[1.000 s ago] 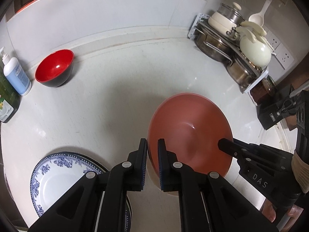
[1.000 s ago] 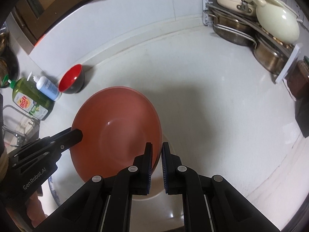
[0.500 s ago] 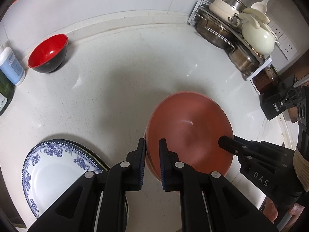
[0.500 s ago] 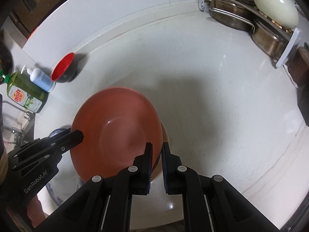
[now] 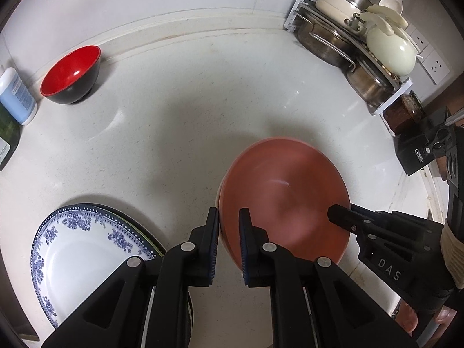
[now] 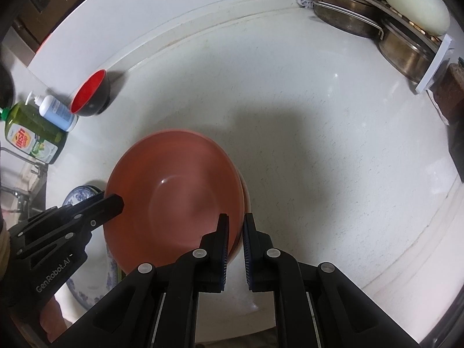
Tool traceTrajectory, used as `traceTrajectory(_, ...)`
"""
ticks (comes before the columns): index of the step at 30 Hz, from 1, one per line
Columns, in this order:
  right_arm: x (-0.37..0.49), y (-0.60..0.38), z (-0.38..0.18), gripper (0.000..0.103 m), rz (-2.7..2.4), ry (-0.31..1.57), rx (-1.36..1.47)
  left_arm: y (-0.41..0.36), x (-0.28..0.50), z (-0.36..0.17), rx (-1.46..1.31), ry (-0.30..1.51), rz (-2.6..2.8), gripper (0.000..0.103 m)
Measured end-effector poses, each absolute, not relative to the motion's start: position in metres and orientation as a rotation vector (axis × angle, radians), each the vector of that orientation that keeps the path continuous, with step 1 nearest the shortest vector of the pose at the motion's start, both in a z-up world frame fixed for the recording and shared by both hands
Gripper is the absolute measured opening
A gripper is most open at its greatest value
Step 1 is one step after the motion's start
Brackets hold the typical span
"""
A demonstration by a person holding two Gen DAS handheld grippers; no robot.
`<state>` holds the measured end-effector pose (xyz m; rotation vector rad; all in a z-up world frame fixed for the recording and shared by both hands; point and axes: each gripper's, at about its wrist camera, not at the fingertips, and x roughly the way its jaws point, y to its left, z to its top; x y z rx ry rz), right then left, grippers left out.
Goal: Organize plates and bowls
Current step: 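Lower the pink bowl into the white bowl and open both grippers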
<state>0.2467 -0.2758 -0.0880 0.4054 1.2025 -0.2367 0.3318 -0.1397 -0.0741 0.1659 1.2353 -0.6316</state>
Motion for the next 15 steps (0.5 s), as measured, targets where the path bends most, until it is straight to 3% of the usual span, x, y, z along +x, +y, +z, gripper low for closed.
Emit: traceTrajectory(15,0.2467,-0.2768,-0.0923,0.012,-0.237,1.211,0.388,-0.1435,0.3312,-0.0810,0.162,1.260,-0.623,0.015)
